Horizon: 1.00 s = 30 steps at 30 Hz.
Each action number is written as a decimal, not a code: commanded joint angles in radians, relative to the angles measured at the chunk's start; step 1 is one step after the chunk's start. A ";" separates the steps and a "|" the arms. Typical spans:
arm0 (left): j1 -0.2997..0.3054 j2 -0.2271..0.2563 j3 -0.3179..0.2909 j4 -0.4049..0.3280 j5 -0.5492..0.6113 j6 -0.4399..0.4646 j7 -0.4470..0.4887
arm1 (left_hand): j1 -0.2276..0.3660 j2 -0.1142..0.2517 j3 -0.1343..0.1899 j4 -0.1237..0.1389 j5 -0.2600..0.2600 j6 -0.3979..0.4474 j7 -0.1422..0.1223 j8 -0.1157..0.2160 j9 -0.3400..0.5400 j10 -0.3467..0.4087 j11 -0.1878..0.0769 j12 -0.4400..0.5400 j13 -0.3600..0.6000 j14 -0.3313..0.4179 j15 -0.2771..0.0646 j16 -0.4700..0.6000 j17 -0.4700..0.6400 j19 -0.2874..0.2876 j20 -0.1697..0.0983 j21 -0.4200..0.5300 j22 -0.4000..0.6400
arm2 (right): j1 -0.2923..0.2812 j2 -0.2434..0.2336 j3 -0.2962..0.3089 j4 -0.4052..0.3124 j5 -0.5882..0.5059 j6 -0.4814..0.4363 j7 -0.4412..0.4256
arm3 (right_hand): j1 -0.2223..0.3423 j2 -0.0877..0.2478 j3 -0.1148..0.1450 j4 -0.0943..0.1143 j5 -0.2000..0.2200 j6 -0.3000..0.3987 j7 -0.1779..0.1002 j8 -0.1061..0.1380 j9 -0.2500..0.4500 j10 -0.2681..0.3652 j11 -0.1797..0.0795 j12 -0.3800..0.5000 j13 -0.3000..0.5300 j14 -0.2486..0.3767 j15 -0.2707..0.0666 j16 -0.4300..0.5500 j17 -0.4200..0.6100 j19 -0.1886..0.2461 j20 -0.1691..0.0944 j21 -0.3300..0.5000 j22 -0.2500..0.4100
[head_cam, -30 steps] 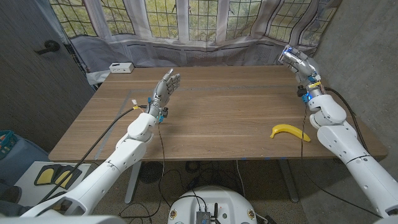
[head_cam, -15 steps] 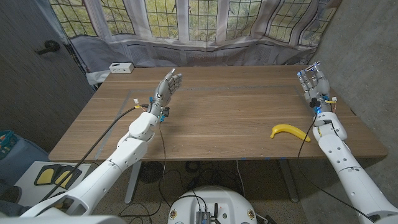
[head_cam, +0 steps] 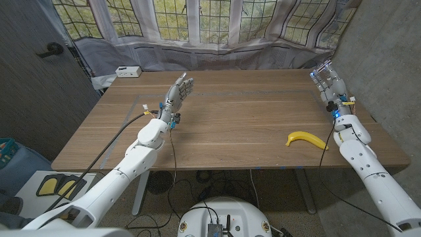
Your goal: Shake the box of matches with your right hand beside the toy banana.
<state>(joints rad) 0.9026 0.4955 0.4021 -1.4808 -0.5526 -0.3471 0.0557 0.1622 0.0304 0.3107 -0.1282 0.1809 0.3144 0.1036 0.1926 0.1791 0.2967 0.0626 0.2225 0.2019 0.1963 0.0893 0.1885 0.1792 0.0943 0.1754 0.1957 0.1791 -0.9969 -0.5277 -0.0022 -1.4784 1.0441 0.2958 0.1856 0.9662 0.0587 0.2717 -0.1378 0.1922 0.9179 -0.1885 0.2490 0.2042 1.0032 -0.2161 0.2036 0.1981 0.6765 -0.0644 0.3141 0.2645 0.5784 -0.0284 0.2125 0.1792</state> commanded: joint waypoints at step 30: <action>0.028 0.015 -0.020 -0.022 -0.010 -0.025 -0.004 | 0.004 0.002 0.006 -0.001 -0.002 0.005 -0.001 -0.001 0.004 0.010 -0.005 -0.003 0.003 0.001 0.003 0.002 0.003 -0.004 0.006 0.004 0.003 | 0.174 -0.348 -0.504 -0.581 -1.711 -0.360 -0.261 | 0.025 0.034 -0.003 -0.001 0.011 0.056 -0.032 0.006 -0.001 0.011 0.000 0.007 0.002 0.017 -0.085 -0.022 -0.024 -0.024 0.004 -0.008 0.000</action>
<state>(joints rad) 0.9194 0.5021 0.3900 -1.4917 -0.5589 -0.3695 0.0504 0.1622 0.0304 0.3107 -0.1282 0.1809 0.3143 0.1036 0.1926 0.1791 0.3003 0.0590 0.2225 0.2019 0.1963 0.0893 0.1885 0.1792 0.0929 0.1768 0.1957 0.1791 -0.8478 -0.8691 -0.4146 -1.9955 0.0535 0.0252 -0.0729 0.9665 0.0584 0.2648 -0.1446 0.1935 0.9259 -0.1805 0.2526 0.2020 1.0039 -0.2166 0.2079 0.1971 0.6860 -0.0661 0.2957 0.2413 0.5535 -0.0177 0.2035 0.1767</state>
